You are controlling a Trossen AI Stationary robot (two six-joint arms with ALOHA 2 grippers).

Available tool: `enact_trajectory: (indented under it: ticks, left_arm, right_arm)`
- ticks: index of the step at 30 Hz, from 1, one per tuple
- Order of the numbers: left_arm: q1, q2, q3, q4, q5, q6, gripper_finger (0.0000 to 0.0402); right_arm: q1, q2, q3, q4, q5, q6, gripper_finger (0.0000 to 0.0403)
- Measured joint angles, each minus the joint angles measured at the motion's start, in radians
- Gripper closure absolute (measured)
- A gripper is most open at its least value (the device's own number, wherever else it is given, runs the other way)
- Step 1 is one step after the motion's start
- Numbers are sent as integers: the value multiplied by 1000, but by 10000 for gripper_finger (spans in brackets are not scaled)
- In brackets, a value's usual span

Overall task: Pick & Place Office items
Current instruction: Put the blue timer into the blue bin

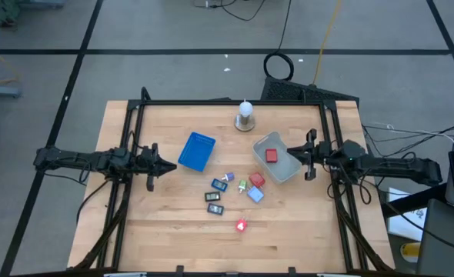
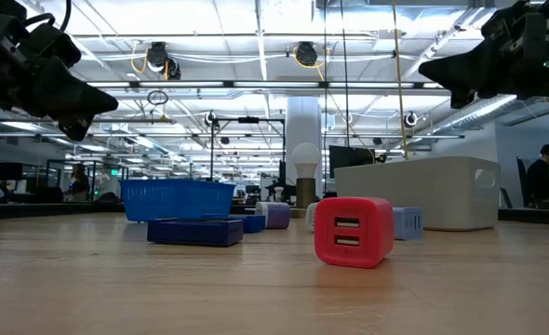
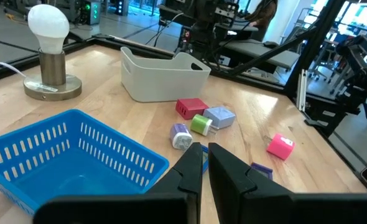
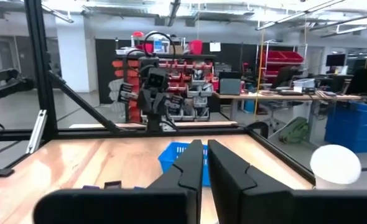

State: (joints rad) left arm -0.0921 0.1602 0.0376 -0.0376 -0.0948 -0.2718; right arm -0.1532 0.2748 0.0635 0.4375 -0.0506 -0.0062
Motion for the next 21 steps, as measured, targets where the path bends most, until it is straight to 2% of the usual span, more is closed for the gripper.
enact_trajectory:
  ticks: [6, 11, 13, 16, 21]
  left_arm:
    - [0, 36, 0, 3, -9, -34, 376]
    - [-18, 118, -2, 57, -22, -173, 376]
    - [-46, 203, -2, 105, -7, -202, 376]
    - [-92, 355, 7, 206, -51, -220, 376]
    - [-143, 643, 162, 203, -112, -210, 376]
  right_arm:
    - [0, 0, -1, -2, -3, 2, 400]
    - [0, 0, -2, -1, -3, 2, 401]
    - [0, 2, -3, -1, -3, 2, 399]
    - [0, 5, -3, -1, -2, -4, 399]
    - [0, 20, -3, -2, -3, 12, 399]
